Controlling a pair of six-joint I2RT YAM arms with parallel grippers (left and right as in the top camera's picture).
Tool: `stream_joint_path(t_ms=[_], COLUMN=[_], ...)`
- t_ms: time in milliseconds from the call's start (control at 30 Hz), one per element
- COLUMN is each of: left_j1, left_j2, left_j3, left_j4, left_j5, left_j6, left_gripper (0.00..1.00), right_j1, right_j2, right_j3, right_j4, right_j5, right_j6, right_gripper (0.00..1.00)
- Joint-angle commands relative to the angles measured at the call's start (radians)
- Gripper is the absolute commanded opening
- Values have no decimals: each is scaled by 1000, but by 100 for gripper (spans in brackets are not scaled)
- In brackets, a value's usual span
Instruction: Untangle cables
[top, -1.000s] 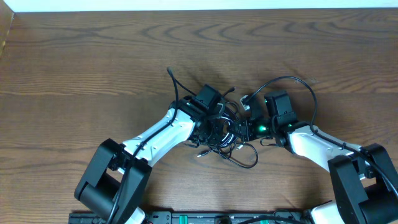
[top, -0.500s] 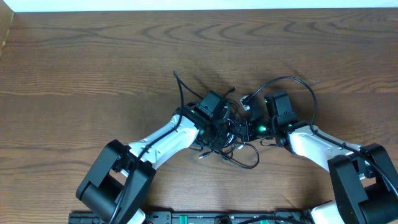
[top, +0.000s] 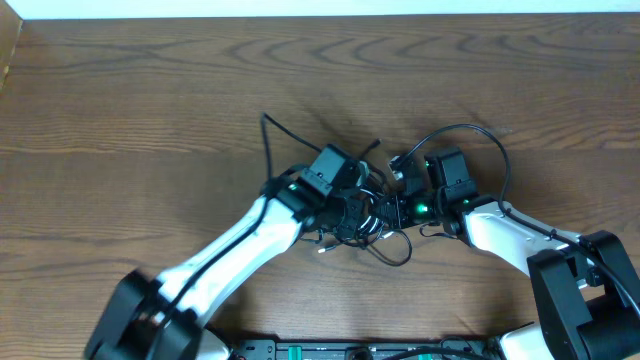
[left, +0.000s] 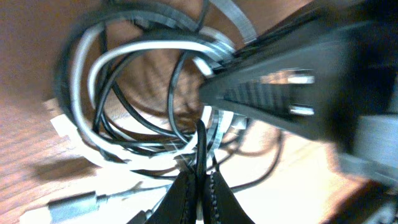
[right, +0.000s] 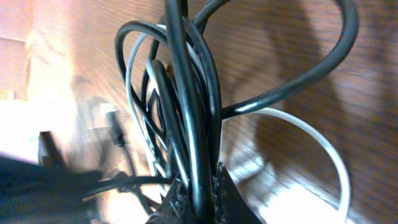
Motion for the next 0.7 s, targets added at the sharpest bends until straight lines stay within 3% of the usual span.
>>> stream_joint_path(t_ms=[0, 400, 667], left_j1=[2, 7, 88], left_j2=[-115, -295, -417], left_j3=[-1, -1, 32], left_j4=[-2, -3, -3], left_j5=[-3, -5, -4], left_j6=[-30, -47, -78], left_gripper=[7, 7, 7], right_j1=[-6, -6, -6], right_j2=[8, 8, 8], right_j3=[-1, -1, -1], right_j4=[-18, -48, -42], right_j5=[110, 190, 202], right_j6=[-18, -7, -7], right_gripper=[1, 1, 1])
